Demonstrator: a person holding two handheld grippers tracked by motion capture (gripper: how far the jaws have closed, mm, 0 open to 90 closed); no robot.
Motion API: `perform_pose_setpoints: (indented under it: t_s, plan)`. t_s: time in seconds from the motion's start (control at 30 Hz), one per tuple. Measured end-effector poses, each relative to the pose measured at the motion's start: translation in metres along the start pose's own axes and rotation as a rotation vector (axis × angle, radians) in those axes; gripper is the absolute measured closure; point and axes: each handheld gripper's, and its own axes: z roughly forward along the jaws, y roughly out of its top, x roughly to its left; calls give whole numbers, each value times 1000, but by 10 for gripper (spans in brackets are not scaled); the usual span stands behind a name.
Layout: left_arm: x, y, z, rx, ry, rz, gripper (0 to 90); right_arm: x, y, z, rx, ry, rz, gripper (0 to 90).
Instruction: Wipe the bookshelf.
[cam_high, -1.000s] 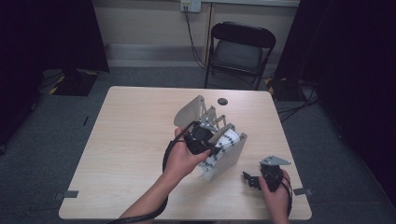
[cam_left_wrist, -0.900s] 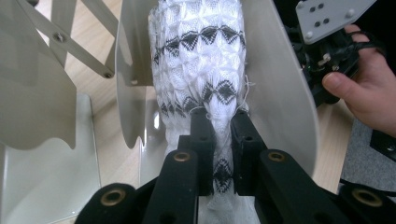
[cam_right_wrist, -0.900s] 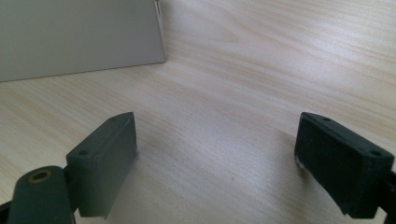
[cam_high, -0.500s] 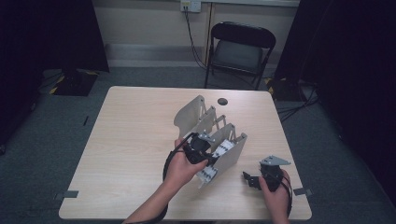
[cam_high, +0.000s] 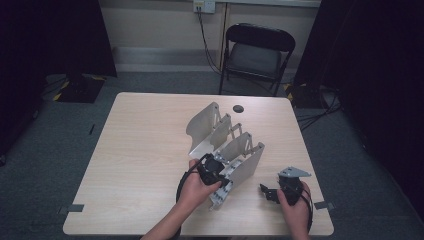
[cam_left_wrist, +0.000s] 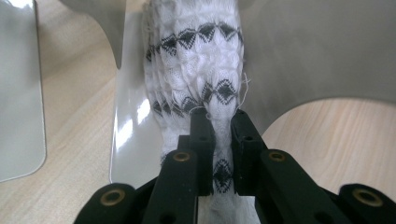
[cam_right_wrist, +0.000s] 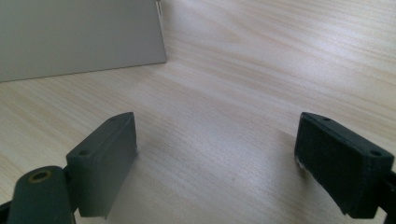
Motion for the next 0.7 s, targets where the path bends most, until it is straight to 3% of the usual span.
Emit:
perform_pose_setpoints:
  t_s: [0.13,0.3,0.7]
  plan:
    - [0,-3,2,11,18,19,821,0,0,0,0,0,0,124]
    - [1,1,-5,18,21,9,820,0,0,0,0,0,-1,124]
    - [2,35,-63,-30,54,27,819,0,0,0,0,0,0,124]
